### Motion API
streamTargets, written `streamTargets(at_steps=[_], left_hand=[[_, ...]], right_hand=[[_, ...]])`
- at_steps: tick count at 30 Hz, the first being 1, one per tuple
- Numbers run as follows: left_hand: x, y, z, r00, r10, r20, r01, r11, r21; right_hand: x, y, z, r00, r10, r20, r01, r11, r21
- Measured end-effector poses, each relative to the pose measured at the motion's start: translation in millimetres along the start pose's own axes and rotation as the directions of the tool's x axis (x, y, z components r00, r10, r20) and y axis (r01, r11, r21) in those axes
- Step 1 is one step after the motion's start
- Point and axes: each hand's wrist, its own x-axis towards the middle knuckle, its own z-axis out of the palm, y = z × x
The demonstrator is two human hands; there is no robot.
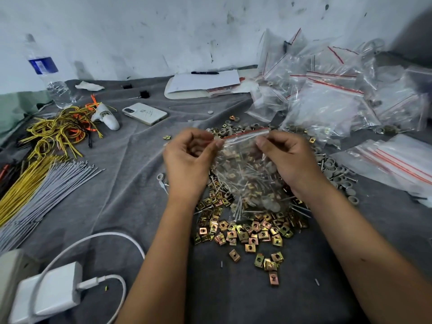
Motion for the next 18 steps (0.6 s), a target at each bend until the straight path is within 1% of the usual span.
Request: streamTargets(at_steps=[3,6,9,10,11,12,14,16,18], left_hand=[[-3,2,0,0.999,0.046,-0.019,-0.045,0.997,0.057],[-6,4,3,0.991,0.1,-0.085,-0.092,0.991,0.097],[-7,6,6,0.969,0.156,-0.189,-0.13,0.981,0.144],[-8,5,7,0.962,0.174,-0.21,-0.139,0.975,0.172],[-9,5,8,0.953,0.208,-0.218,-0.156,0.959,0.236],[-10,5,9,0.941,0.263,-0.213,-0.18,0.922,0.342],[-12,7,12,0.898,0.415,-0.145,-0.267,0.778,0.569],[-11,9,14,0.845,0.534,-0.01,-0.402,0.649,0.646],[-10,8,17,0.822,0.553,0.135,-0.494,0.575,0.653]], right_hand=[[1,0,-3,1.0,0.005,0.002,-0.006,0.999,0.046],[2,4,-2,1.0,-0.021,0.023,0.021,1.0,-0.004],[4,7,-1,0.999,-0.036,-0.025,0.037,0.999,0.013],[4,7,-1,0.998,-0.044,-0.037,0.045,0.999,0.024],[4,6,-1,0.997,-0.064,-0.049,0.065,0.998,0.013],[4,6,-1,0.994,-0.095,-0.056,0.095,0.995,-0.018],[3,6,-1,0.982,-0.178,-0.058,0.171,0.978,-0.119],[2,6,-1,0.968,-0.249,-0.016,0.239,0.945,-0.223],[0,4,1,0.95,-0.309,0.052,0.309,0.901,-0.303]])
